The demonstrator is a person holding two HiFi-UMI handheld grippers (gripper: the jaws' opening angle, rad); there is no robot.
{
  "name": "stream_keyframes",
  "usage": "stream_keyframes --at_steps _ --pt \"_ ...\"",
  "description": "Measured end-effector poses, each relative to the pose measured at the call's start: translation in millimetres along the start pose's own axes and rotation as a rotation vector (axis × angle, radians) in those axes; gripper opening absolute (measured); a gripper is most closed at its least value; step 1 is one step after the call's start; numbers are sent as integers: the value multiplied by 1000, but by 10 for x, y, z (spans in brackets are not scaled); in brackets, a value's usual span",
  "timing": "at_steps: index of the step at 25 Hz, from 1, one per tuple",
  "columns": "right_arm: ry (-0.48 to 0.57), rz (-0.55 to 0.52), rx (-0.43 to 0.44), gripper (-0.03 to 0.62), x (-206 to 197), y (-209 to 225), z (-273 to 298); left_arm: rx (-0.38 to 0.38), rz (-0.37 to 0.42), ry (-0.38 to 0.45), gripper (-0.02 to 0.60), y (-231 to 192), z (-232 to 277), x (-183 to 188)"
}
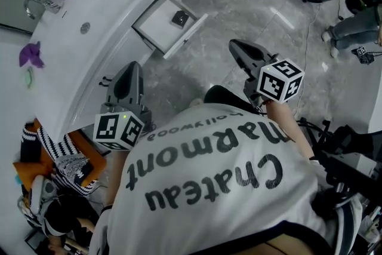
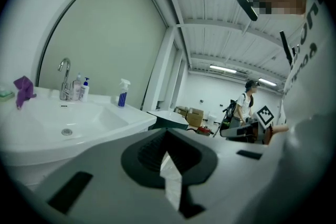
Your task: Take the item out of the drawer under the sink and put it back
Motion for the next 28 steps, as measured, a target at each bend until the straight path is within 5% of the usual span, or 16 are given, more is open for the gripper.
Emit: stream_keyframes --at_steps 4,9,20,28 --pt "-11 29 -18 11 -65 88 -46 -1 -1 -29 9 37 103 -37" --pt "-32 80 -20 12 -166 269 1 -101 -23 -86 9 155 308 -90" --pt "-36 173 7 12 -74 925 363 -43 -26 -167 9 104 1090 -193" --pt "-77 178 40 11 131 1438 740 -41 -115 -241 9 -13 1770 -406"
Point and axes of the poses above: the fingertips, and each gripper's own axes: z forward along the fingers, y to its right, x out of its top, the point moved 7 cm from there along -z, backward along the fingers, and after that the axes turned 6 degrees about -z, right-handed, at the moved point
